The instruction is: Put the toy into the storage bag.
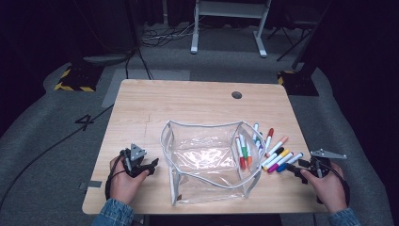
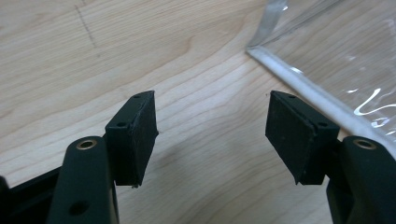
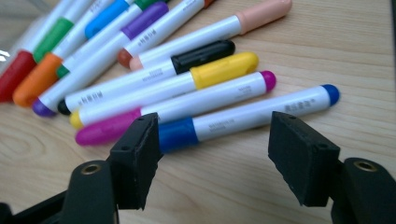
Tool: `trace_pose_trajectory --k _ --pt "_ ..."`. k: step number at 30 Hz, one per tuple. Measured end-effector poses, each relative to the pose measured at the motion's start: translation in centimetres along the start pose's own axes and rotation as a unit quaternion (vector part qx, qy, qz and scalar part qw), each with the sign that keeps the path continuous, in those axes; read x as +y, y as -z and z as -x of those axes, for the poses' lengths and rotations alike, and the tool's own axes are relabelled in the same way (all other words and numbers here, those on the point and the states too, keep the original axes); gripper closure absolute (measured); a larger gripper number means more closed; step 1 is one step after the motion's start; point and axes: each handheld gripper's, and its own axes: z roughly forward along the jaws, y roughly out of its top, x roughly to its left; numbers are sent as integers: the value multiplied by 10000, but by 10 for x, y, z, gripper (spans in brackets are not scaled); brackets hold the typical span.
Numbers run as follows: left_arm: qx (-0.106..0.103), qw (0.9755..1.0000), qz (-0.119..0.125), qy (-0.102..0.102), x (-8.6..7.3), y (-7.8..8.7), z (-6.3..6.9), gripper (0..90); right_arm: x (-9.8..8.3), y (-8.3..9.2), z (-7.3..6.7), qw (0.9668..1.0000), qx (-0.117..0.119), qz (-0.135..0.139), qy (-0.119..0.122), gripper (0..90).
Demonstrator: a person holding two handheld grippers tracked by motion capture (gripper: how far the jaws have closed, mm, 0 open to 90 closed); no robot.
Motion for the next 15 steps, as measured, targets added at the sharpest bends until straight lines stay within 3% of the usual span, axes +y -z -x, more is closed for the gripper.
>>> trace_pose_trajectory --k 4,9,13,14,15 --pt "-66 9997 -210 50 -6 -5 -1 336 6 -10 0 9997 -238 -93 -9 336" --pt "-71 9997 -238 21 -6 -5 0 331 13 -22 5 9985 -504 -205 -45 333" --pt "-71 9997 -228 42 -6 -5 0 329 14 -26 7 9975 -550 -434 126 417" --pt "-79 9997 -240 68 -6 -5 0 327 15 -23 7 9959 -615 -583 308 497" --pt "-79 9997 -240 68 -6 -5 0 327 15 -23 7 9959 -615 -583 308 497"
